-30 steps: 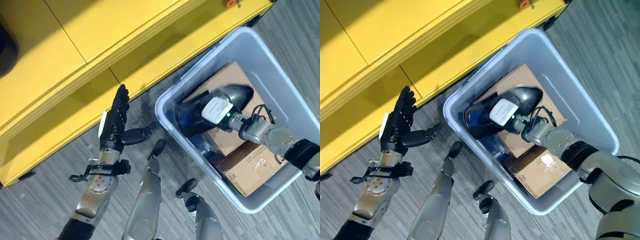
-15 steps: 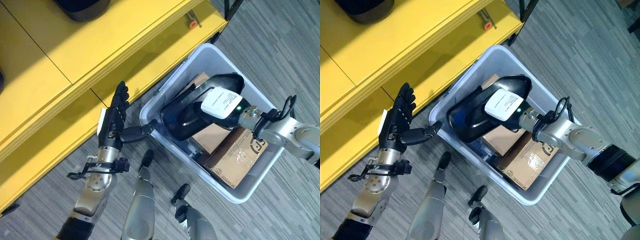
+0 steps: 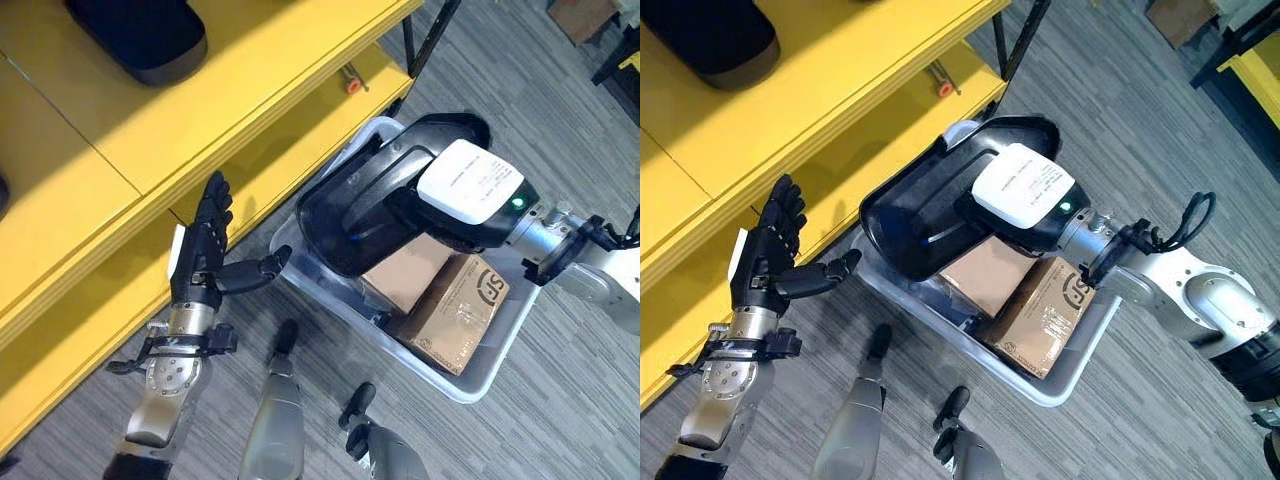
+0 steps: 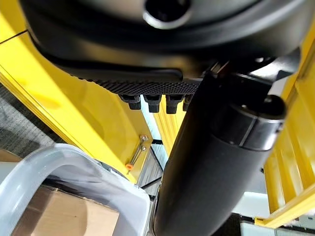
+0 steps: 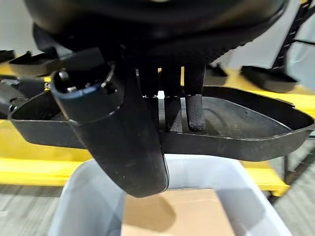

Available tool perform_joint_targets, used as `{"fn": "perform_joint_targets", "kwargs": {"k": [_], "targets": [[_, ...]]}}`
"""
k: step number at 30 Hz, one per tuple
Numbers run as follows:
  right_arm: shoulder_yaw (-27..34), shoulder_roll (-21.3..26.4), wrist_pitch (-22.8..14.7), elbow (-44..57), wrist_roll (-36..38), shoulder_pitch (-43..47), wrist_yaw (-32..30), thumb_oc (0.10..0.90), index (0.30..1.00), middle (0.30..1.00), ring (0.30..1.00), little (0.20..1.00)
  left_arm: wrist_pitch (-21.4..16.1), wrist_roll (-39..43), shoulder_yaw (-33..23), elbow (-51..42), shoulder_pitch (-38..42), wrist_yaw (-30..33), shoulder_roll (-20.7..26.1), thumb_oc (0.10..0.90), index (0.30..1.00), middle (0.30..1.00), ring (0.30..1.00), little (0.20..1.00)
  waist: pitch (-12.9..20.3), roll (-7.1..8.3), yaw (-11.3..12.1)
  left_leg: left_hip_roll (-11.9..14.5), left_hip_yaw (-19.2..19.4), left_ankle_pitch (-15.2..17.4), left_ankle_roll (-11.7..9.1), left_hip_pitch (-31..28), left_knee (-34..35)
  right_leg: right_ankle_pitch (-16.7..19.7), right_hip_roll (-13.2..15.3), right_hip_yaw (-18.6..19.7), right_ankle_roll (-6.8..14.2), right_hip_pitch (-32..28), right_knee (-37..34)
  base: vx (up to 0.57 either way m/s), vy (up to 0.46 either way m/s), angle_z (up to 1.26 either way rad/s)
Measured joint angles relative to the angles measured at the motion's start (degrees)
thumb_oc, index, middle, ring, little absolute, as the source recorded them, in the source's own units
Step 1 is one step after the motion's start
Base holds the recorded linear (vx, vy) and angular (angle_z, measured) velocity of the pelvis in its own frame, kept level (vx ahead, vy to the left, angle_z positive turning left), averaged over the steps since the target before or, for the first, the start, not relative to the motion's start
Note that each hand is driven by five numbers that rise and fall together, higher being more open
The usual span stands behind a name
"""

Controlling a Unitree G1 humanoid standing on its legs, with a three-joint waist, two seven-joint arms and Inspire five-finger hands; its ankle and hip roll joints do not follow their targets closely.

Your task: Move parts from the plastic box to the shelf.

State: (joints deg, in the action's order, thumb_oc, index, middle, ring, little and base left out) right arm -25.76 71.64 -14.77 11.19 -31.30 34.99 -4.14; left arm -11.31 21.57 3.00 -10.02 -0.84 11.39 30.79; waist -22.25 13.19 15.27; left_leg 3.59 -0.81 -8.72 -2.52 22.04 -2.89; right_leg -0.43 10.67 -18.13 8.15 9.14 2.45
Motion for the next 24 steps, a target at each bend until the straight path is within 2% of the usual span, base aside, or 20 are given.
{"fn": "perform_joint_targets", "kwargs": {"k": [5, 6, 8, 12, 13, 14, 15, 18, 24], "targets": [[4.31, 1.14, -0.33, 0.17, 1.34, -3.98, 0.05, 0.4, 0.3, 0.3, 0.3, 0.3, 0.04, -2.22, -1.55, -0.05, -0.18, -0.8, 0.34, 0.9, 1.0, 1.0, 1.0, 1.0, 0.83, -0.19, -1.37, 0.13, 1.11, 0.09, 0.1, -1.4, 0.49, 1.52, -0.26, 0.62, -0.04, -1.81, -2.74, 0.01, 0.025, -0.11], [8.13, 1.09, -0.99, 0.66, 2.71, -7.32, 0.46, 0.4, 0.3, 0.3, 0.3, 0.3, 0.03, -2.93, -1.78, -0.31, -0.14, -1.03, 0.42, 0.9, 1.0, 1.0, 1.0, 1.0, 1.03, -0.28, -1.27, 0.29, 1.57, 0.07, 0.1, -1.94, 0.9, 1.64, -0.31, 1.03, -0.1, -2.03, -2.94, 0.01, 0.035, -0.12], [9.02, 1.51, -1.07, 1.48, 4.64, -8.09, 0.45, 0.4, 0.3, 0.3, 0.3, 0.3, 0.06, -4.48, -3.05, -0.41, -0.97, -0.81, 0.86, 0.9, 1.0, 1.0, 1.0, 1.0, 1.05, -0.31, -1.76, 0.22, 2.36, 0.1, 0.14, -3.57, 1.32, 2.11, -0.25, 1.76, -0.03, -3.37, -3.88, 0.0, 0.031, -0.15], [11.36, 3.63, -2.34, 2.16, 6.88, -8.34, 0.5, 0.4, 0.3, 0.3, 0.3, 0.3, 0.02, -7.46, -4.12, -0.75, -0.86, -0.92, 4.56, 0.9, 1.0, 1.0, 1.0, 1.0, 1.5, -1.15, -2.66, 0.36, 3.72, 0.2, 0.26, -6.21, 2.23, 2.61, -0.24, 3.16, 0.07, -5.17, -4.81, -0.01, 0.027, -0.18], [11.58, 3.71, -2.37, 2.1, 7.07, -8.34, 0.5, 0.4, 0.3, 0.3, 0.3, 0.3, 0.02, -7.88, -4.34, -0.8, -0.78, -0.95, 4.55, 0.9, 1.0, 1.0, 1.0, 1.0, 1.65, -1.27, -2.93, 0.32, 3.84, 0.23, 0.29, -6.44, 2.26, 2.71, -0.2, 3.25, 0.07, -5.41, -5.02, -0.02, 0.018, -0.09], [11.86, 5.95, -2.68, 2.15, 8.3, -8.3, 0.51, 0.4, 0.3, 0.3, 0.3, 0.3, 0.0, -9.05, -4.46, -0.94, -0.14, -0.89, 5.29, 0.9, 1.0, 1.0, 1.0, 1.0, 2.64, -1.99, -4.14, 0.25, 4.03, 0.31, 0.32, -6.65, 2.34, 3.05, -0.19, 3.35, 0.09, -5.86, -5.64, -0.03, 0.015, -0.07], [12.07, 6.98, -2.74, 2.06, 9.05, -8.28, 0.5, 0.4, 0.3, 0.3, 0.3, 0.3, -0.13, -9.65, -4.69, -1.05, 0.01, -0.87, 6.34, 0.9, 1.0, 1.0, 1.0, 1.0, 3.39, -2.2, -4.35, 0.32, 4.3, 0.32, 0.32, -6.77, 2.44, 3.25, -0.2, 3.49, 0.04, -5.89, -5.91, -0.02, 0.012, -0.1], [12.05, 7.36, -2.84, 1.11, 9.31, -8.25, 0.52, 0.4, 0.3, 0.3, 0.3, 0.3, -0.33, -12.2, -5.36, -1.31, 0.4, -0.6, 7.59, 0.9, 1.0, 1.0, 1.0, 1.0, 4.83, -2.46, -5.54, 0.37, 5.01, 0.32, 0.32, -7.93, 3.12, 3.6, -0.22, 3.94, 0.01, -6.75, -6.79, 0.0, 0.003, -0.11], [11.47, 7.43, -3.82, -2.66, 12.44, -8.06, 0.5, 0.4, 0.3, 0.3, 0.3, 0.3, -1.71, -21.08, -4.99, -1.32, 2.33, 0.78, 12.95, 0.9, 1.0, 1.0, 1.0, 1.0, 8.13, -2.64, -7.09, 0.79, 5.99, 0.74, 0.1, -9.53, 3.42, 3.78, -0.56, 5.11, -0.05, -7.82, -7.34, 0.02, -0.01, -0.09]]}}
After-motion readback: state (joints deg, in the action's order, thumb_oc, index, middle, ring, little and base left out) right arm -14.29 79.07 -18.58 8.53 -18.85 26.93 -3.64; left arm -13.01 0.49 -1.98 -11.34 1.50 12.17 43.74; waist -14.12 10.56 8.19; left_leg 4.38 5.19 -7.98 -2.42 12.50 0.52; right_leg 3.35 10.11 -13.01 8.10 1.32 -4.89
